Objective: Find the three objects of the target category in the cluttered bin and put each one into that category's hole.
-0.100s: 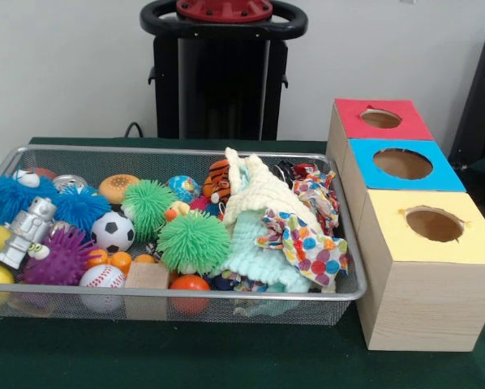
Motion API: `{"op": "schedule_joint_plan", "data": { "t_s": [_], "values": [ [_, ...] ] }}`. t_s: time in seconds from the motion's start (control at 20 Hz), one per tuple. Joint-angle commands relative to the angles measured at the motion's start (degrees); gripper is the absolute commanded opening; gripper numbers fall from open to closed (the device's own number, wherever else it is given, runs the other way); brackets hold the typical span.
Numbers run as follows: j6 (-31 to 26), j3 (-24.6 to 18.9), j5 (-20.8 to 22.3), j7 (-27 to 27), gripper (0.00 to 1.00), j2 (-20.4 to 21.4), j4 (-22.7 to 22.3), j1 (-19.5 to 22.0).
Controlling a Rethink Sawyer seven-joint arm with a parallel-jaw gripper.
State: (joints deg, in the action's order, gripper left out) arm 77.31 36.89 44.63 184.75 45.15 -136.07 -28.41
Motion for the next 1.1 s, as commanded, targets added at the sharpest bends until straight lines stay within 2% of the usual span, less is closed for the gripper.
{"op": "schedule_joint_plan", "data": {
  "t_s": [0.05,0.35,0.5,0.7,1.1],
  "values": [
    [3.2,27.5,38.2,22.9,0.0,-7.1,-39.4,0.4],
    [1.1,33.9,41.3,19.2,0.0,-6.7,-39.3,0.2],
    [-0.8,35.6,42.4,14.0,0.0,-7.8,-39.3,0.5],
    [-1.8,40.1,44.1,7.5,0.0,-9.8,-39.2,-0.7],
    [0.4,45.4,46.8,6.5,0.0,-11.4,-39.1,-3.6]
  ]
}}
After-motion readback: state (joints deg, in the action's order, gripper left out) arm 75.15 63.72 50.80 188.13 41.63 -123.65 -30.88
